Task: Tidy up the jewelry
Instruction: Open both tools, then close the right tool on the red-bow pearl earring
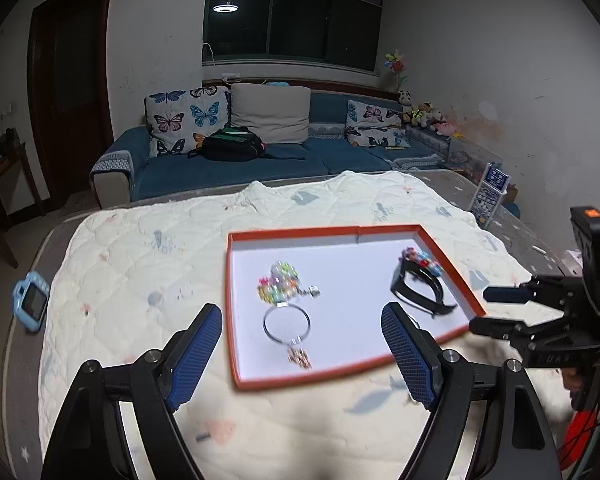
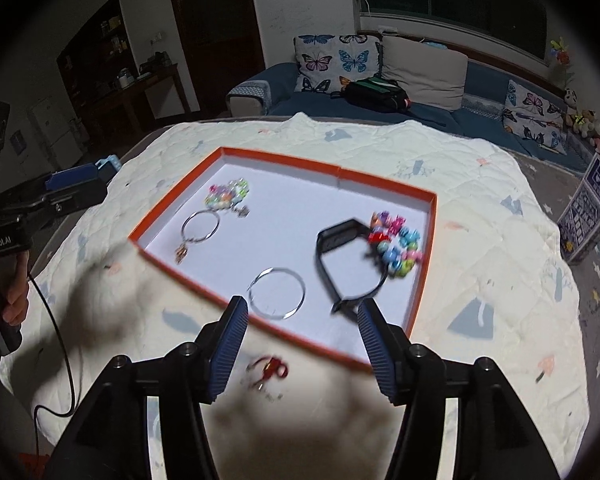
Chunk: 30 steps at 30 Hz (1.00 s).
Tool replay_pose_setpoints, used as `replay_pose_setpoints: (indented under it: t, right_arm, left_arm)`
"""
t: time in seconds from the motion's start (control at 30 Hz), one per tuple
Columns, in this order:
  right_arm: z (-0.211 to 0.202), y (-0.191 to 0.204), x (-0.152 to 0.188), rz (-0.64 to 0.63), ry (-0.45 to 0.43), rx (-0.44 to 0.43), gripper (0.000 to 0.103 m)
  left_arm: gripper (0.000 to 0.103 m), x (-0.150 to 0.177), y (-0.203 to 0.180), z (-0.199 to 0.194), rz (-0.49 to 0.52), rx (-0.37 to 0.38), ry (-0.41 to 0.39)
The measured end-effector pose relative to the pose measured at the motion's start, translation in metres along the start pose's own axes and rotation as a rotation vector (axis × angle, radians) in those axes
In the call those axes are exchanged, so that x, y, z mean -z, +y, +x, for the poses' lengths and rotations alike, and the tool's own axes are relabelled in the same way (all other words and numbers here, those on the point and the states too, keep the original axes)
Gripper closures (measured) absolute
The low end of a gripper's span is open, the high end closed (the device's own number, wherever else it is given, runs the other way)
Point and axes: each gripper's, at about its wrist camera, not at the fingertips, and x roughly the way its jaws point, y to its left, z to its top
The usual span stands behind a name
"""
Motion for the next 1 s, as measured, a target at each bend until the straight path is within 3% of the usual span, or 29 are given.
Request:
replay_pose_setpoints:
  t: [0.3,0.57,0.8,1.0]
  right_arm:
    - [0.008,0.009,0.044,0.004,0.061,-0.021,0.04]
    - [0.014,0.013,0.047,0.002,0.054,-0.033,0.04]
    - [0.019,0.015,0.047,0.006,0.052,-0.037,0.04]
    - [0.025,0.016,0.043,0.002,0.054,-0.038,0.051]
  left_arm:
    - [0.015,0.044,-0.011,-0.031,0.0,-0.004,0.01]
    - [0.015,0.075,-0.012,-0.039,-0.056,0.011,0.032]
    - [0.015,0.083,-0.008,-0.039,-0.08,0.005,0.037]
    - [0.015,0.084,-0.007,-0.038,-0.073,0.003,0.035]
